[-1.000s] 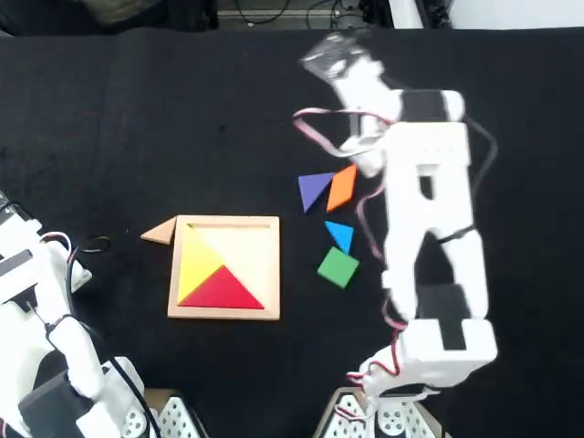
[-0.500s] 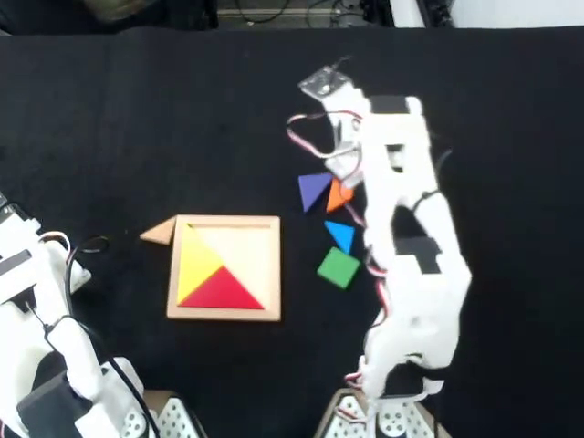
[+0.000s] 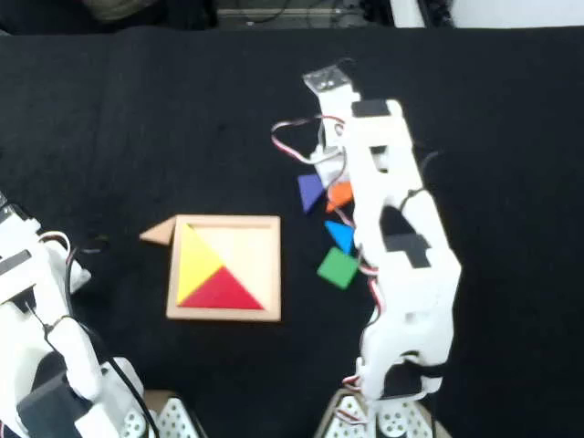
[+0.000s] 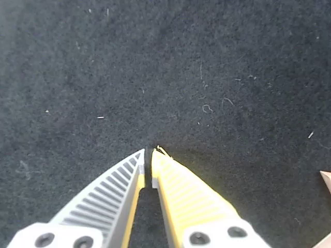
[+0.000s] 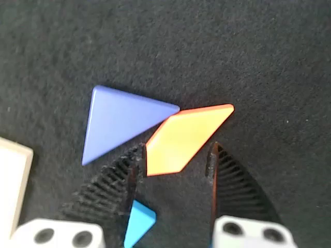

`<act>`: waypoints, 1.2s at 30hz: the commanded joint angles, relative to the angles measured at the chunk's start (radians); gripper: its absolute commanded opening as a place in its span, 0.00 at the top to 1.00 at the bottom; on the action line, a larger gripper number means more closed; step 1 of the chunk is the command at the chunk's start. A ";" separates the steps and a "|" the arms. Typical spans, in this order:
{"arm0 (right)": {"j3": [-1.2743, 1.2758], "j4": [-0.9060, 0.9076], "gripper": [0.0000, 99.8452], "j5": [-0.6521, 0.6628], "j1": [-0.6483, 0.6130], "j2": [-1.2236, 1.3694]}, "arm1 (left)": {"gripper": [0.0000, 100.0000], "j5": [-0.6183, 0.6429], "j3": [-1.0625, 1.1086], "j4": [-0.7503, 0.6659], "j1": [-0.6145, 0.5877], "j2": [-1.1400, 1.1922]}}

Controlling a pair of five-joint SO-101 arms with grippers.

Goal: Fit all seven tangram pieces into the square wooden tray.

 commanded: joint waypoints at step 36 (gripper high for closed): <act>-0.239 0.302 0.99 0.137 -0.008 -0.004 | 0.97 0.002 -0.008 -0.012 0.013 -0.021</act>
